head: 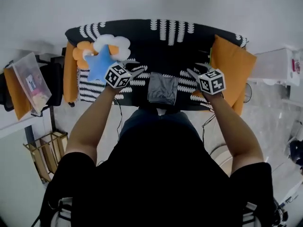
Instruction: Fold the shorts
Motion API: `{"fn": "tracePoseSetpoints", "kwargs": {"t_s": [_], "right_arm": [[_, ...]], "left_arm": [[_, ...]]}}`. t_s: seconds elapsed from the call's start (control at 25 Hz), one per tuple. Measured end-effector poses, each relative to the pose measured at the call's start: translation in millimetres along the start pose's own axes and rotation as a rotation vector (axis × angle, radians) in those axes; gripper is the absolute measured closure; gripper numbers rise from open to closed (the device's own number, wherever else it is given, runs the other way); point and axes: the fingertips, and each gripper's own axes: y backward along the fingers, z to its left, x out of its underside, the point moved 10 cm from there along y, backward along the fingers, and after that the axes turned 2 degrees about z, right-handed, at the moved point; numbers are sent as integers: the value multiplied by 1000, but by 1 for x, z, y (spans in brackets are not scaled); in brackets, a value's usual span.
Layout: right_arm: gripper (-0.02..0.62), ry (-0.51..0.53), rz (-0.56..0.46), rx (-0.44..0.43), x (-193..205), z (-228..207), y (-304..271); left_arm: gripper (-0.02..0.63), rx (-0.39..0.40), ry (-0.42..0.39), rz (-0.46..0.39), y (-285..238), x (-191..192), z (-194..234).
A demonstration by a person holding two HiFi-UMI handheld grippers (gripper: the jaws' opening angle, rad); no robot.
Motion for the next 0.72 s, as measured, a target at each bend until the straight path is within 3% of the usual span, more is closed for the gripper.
{"fn": "tracePoseSetpoints", "kwargs": {"t_s": [0.12, 0.28, 0.52, 0.72], "right_arm": [[430, 0, -66, 34, -14, 8, 35], [438, 1, -166, 76, -38, 11, 74], [469, 13, -314, 97, -81, 13, 107], [469, 29, -363, 100, -97, 20, 122]], "left_arm": [[494, -57, 3, -111, 30, -26, -17], [495, -74, -16, -206, 55, -65, -34], [514, -166, 57, -266, 83, -105, -33], [525, -167, 47, -286, 94, -118, -46]]}}
